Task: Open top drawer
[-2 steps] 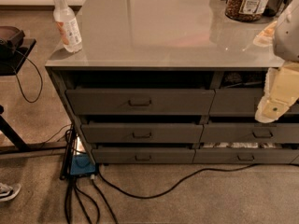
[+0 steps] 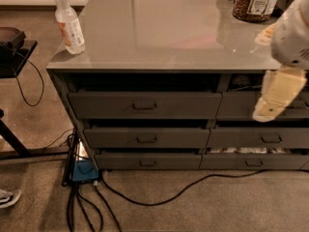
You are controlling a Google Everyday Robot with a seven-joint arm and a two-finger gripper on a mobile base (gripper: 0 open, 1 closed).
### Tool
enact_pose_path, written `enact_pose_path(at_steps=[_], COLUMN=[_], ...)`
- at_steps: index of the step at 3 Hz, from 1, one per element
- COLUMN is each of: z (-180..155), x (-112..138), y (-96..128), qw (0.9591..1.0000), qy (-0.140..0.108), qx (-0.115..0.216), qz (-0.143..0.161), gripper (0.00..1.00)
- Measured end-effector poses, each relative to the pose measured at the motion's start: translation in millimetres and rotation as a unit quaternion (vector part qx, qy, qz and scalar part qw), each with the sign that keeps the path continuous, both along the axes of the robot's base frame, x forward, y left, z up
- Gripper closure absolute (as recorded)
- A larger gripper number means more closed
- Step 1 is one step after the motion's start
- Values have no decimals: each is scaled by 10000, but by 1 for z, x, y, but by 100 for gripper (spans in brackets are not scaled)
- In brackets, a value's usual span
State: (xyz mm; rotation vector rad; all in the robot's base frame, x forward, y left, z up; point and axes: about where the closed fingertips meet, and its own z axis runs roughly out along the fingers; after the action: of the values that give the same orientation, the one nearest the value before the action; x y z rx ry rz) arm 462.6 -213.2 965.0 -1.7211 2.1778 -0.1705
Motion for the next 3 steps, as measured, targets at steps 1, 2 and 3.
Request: enact_pose_path(at_steps=[1,2,3], z=[10,10,5], x=[16,16,25], y=[4,4,2], qw=[9992,9992,9986], qy=[-386,-388,-525], qx=[80,78,49], qz=[-26,-24,32], gripper=[0,0,0])
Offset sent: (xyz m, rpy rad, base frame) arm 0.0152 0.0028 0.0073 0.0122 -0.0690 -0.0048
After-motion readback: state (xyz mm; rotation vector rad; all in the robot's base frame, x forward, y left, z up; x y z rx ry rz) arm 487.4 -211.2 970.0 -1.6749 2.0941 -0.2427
